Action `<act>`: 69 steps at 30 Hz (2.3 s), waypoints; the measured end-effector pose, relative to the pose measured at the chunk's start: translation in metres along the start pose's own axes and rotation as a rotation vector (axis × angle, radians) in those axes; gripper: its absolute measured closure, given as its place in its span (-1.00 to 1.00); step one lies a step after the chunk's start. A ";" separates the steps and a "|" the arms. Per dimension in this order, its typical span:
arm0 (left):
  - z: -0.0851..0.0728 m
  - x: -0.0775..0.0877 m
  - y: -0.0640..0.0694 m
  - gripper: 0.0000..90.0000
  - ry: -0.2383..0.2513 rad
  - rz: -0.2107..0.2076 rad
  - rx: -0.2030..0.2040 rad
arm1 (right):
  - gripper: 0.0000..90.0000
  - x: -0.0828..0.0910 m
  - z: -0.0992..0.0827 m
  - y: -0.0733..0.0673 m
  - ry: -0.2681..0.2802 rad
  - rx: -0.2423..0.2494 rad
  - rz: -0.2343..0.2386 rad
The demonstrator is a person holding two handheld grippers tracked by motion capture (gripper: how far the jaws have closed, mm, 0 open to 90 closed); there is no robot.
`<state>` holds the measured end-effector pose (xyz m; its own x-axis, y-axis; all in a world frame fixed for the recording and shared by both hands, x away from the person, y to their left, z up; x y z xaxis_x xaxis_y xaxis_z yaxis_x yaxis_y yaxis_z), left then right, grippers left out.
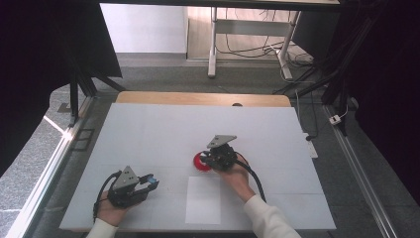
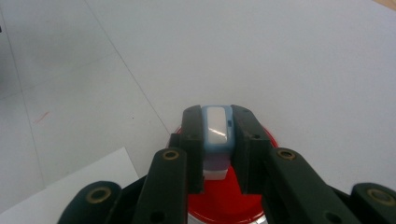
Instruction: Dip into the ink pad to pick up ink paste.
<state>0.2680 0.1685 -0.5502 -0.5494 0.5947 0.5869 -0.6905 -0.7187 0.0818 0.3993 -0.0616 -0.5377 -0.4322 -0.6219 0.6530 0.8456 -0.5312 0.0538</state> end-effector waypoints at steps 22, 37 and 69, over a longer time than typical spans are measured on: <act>0.000 0.001 -0.001 0.43 0.002 0.001 0.002 | 0.66 0.009 0.005 0.004 0.043 -0.027 0.001; 0.000 0.001 -0.002 0.43 0.002 0.002 0.002 | 0.66 0.022 0.010 0.007 0.091 -0.048 0.005; 0.000 0.002 -0.003 0.43 0.010 0.011 0.001 | 0.66 0.060 0.009 0.005 0.159 -0.061 0.048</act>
<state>0.2690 0.1713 -0.5492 -0.5616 0.5899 0.5801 -0.6836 -0.7259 0.0763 0.3803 -0.0963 -0.4915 -0.4403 -0.7279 0.5256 0.8477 -0.5300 -0.0239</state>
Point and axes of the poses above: each handheld gripper's, and its own axes: x roughly backward along the jaws, z roughly out of its top, y roughly to its right, the point moved 6 cm from there along -x, roughly forward along the jaws, and after that the axes turned 3 degrees about -z, right-handed, at the moved point
